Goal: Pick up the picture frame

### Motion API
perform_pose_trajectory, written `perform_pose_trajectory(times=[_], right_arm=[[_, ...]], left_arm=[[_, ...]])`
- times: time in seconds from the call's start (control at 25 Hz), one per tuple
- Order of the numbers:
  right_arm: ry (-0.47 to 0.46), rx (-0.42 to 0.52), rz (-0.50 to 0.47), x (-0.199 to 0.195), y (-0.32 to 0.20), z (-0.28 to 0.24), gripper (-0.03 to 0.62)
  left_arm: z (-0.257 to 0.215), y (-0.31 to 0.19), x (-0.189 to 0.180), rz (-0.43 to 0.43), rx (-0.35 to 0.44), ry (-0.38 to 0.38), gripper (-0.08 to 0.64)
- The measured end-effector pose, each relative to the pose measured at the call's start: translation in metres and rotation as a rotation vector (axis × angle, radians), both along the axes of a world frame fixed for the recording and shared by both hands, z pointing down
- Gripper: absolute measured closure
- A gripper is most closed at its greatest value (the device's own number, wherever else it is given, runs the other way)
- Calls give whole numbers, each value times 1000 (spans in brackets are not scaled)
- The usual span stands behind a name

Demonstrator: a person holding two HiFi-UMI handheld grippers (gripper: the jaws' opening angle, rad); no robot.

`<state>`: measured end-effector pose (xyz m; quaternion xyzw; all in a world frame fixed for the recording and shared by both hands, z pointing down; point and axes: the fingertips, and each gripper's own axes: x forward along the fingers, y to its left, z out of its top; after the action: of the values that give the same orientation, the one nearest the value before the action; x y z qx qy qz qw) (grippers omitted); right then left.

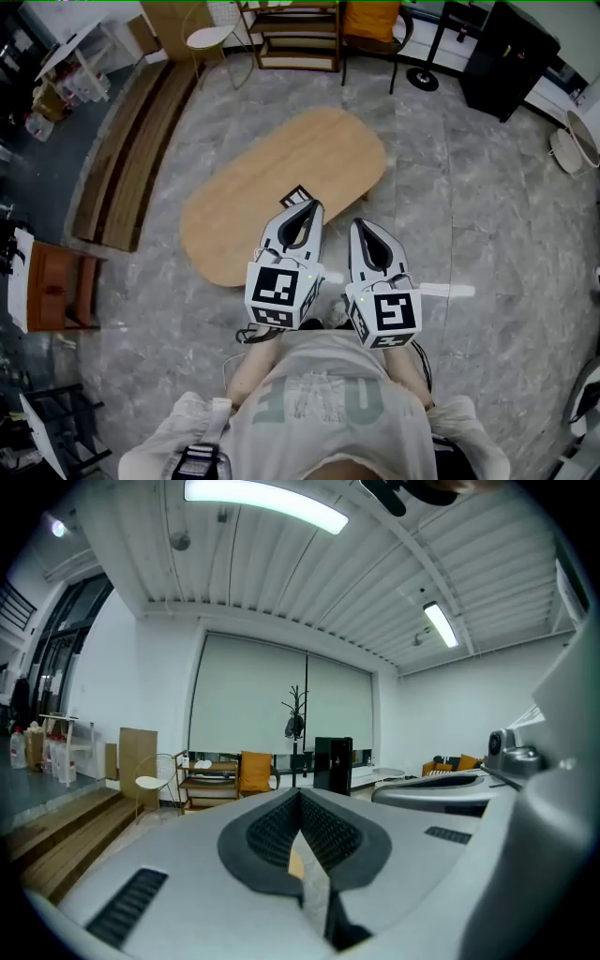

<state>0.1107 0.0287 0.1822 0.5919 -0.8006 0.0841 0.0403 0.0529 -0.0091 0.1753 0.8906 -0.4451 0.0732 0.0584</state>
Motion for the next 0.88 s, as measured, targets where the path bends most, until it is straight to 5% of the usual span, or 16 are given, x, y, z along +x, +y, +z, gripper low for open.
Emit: perform_pose_trajectory(times=[0.28, 0.88], right_arm=[[24, 4, -45, -3, -33, -9, 588], [47, 37, 19, 3, -57, -19, 588]], left_arm=[[-8, -29, -3, -37, -2, 12, 552], [-6, -59, -4, 10, -11, 34, 552]])
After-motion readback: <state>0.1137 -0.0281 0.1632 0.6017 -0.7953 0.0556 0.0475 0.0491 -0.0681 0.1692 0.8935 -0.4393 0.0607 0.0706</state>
